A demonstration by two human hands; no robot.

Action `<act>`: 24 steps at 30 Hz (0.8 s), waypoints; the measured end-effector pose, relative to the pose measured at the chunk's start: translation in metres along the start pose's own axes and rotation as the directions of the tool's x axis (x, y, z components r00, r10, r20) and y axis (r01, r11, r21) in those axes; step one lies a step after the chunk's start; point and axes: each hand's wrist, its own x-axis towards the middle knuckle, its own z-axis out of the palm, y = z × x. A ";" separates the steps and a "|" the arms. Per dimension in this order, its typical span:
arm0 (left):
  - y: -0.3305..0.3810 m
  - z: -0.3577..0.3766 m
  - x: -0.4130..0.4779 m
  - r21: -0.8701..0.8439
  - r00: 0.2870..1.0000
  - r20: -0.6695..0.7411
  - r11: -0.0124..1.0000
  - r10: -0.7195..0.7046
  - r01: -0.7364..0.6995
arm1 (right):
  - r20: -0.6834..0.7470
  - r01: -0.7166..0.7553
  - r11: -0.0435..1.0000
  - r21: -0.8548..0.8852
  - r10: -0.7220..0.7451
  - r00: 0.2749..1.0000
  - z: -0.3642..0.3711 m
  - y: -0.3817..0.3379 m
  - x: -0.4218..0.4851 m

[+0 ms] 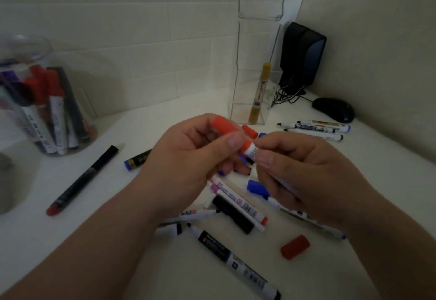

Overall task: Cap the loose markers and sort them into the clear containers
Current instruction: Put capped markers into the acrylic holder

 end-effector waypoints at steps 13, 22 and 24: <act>0.002 0.016 -0.006 0.458 0.991 0.029 0.883 -0.133 0.105 | -0.296 0.160 0.914 -0.373 -0.281 0.913 -0.007 -0.002 -0.001; -0.001 0.008 -0.004 0.832 0.988 0.153 0.543 -0.025 -0.116 | -0.070 0.066 0.832 -0.551 -0.125 0.990 -0.020 0.002 -0.006; 0.000 0.006 -0.004 0.825 0.990 0.138 0.557 -0.034 -0.096 | -0.082 0.074 0.838 -0.541 -0.140 0.987 -0.022 0.001 -0.007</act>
